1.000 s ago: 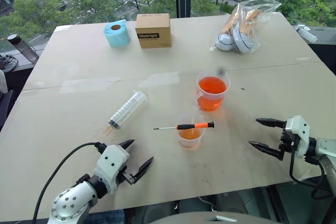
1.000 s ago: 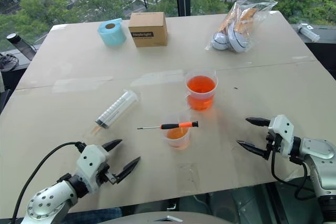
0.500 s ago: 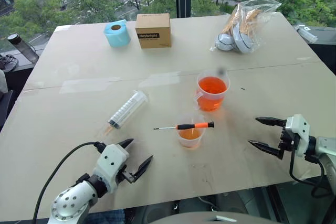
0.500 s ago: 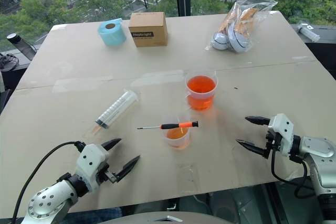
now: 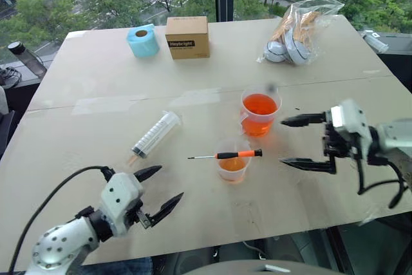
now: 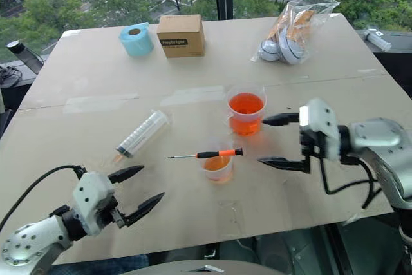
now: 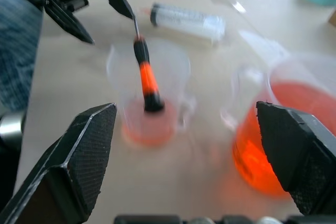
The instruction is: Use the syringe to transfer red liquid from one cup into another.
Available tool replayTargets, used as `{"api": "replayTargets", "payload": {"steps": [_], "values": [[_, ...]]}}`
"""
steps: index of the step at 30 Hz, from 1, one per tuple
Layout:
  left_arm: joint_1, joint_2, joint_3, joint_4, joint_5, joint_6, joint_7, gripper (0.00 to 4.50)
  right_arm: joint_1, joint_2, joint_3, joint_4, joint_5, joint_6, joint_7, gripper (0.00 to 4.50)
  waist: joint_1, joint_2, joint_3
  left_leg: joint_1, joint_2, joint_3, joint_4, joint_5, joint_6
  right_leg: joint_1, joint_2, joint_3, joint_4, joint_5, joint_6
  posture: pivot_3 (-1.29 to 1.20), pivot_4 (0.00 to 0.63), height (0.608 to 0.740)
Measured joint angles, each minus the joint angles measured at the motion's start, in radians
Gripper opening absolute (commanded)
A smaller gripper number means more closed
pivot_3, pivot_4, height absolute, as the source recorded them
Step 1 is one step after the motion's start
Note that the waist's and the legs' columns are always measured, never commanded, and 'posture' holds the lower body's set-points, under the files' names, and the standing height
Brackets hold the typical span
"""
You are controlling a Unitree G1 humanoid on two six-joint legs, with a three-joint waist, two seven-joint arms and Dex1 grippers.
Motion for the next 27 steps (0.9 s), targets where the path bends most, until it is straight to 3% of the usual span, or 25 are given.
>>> {"api": "replayTargets", "payload": {"steps": [4,10,19,22,27], "values": [[0.003,0.050,0.066,-0.046,-0.089,0.066,-0.033,4.50,-0.113,0.021,0.087,-0.002,0.008,0.109,-0.043,4.48,-0.001,0.000,0.000,-0.001,0.000,0.000,0.000,0.001,-0.001,0.000,0.000,0.000,-0.002,0.000,0.000,0.00,0.150,0.740],[-0.010,0.080,0.151,-0.111,-0.229,0.156,-0.032,4.50,-0.190,0.052,0.214,0.028,-0.037,0.131,-0.011,4.48,-0.002,-0.001,0.000,-0.001,0.000,0.000,0.000,0.002,-0.003,0.000,0.000,0.000,-0.002,0.000,0.000,0.00,0.150,0.740],[0.030,0.139,0.200,-0.188,-0.260,0.232,-0.052,4.50,-0.258,0.086,0.362,0.080,-0.187,0.044,0.056,4.48,-0.004,-0.001,0.001,-0.001,0.000,0.000,0.000,0.002,-0.004,-0.001,0.001,0.000,-0.001,0.000,0.000,0.00,0.150,0.740],[0.030,0.136,0.204,-0.191,-0.260,0.236,-0.052,4.50,-0.288,0.104,0.386,0.103,-0.228,0.039,0.068,3.59,-0.004,-0.001,0.001,-0.001,0.000,0.000,0.000,0.002,-0.004,-0.001,0.001,0.000,-0.001,0.000,0.000,0.00,0.150,0.740],[0.030,0.124,0.205,-0.191,-0.255,0.236,-0.052,4.50,-0.336,0.139,0.393,0.113,-0.237,0.063,0.070,1.18,-0.004,-0.001,0.001,-0.001,0.000,0.000,0.000,0.002,-0.004,-0.001,0.001,0.000,-0.001,0.000,0.000,0.00,0.150,0.740]]}}
